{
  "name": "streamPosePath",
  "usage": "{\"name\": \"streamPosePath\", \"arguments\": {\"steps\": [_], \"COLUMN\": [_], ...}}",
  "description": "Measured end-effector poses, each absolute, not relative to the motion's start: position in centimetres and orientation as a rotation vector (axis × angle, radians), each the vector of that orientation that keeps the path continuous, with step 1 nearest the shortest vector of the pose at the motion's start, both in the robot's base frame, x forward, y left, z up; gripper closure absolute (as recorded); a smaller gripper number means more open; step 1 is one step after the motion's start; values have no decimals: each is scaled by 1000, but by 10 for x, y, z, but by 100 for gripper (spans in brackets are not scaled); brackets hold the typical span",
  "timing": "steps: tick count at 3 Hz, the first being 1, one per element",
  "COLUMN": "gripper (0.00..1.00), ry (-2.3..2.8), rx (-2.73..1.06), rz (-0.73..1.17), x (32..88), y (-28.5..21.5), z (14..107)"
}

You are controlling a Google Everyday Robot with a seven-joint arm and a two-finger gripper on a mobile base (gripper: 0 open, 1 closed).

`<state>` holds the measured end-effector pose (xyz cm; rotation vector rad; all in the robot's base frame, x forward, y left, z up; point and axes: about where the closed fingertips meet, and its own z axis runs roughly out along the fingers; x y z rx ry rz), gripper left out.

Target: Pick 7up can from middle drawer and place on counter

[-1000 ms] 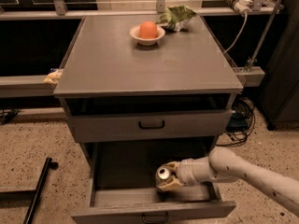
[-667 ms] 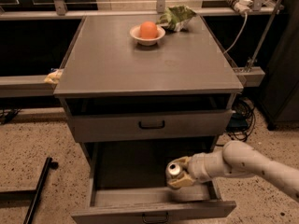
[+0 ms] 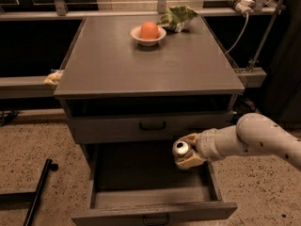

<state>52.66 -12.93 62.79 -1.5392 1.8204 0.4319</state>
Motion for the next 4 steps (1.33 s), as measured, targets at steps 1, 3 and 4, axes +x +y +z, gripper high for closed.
{"name": "streamPosePath", "arguments": {"steps": [1, 3, 4], "gripper": [100, 100, 100], "ry": [1820, 1775, 1724], "rx": [-1539, -1439, -1380], "rz": [432, 407, 311], "x": [527, 516, 505], "y": [-129, -132, -128], "z": [628, 790, 906]}}
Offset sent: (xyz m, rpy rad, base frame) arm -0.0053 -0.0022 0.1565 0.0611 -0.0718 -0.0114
